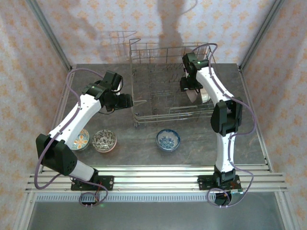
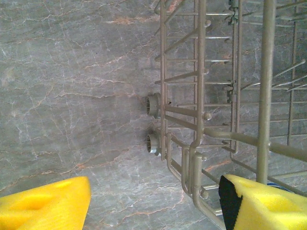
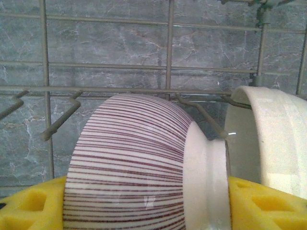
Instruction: Load the bowls into the dish rack
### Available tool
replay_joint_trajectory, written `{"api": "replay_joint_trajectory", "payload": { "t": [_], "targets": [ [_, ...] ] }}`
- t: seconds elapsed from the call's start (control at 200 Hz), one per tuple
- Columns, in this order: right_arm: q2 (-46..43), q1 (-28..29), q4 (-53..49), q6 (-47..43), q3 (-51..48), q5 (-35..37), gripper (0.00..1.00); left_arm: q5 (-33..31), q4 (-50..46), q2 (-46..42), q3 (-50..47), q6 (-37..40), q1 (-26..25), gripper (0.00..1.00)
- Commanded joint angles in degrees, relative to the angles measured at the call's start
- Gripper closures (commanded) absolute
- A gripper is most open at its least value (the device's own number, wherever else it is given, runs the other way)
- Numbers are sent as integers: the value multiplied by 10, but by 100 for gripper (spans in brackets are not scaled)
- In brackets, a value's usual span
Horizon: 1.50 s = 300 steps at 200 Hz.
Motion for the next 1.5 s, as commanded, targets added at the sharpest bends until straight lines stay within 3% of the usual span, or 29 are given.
{"api": "replay_joint_trajectory", "payload": {
  "t": [0.0, 0.656, 1.496],
  "targets": [
    [-42, -5, -34, 46, -3, 60, 47, 2, 12, 9, -4, -2, -4, 28],
    [-3, 19, -71, 182, 24, 45, 45, 4, 24, -6, -27, 4, -4, 27],
    [43, 31, -89, 208, 66, 107, 30, 2, 20, -26, -37, 14, -4, 27]
  ]
}}
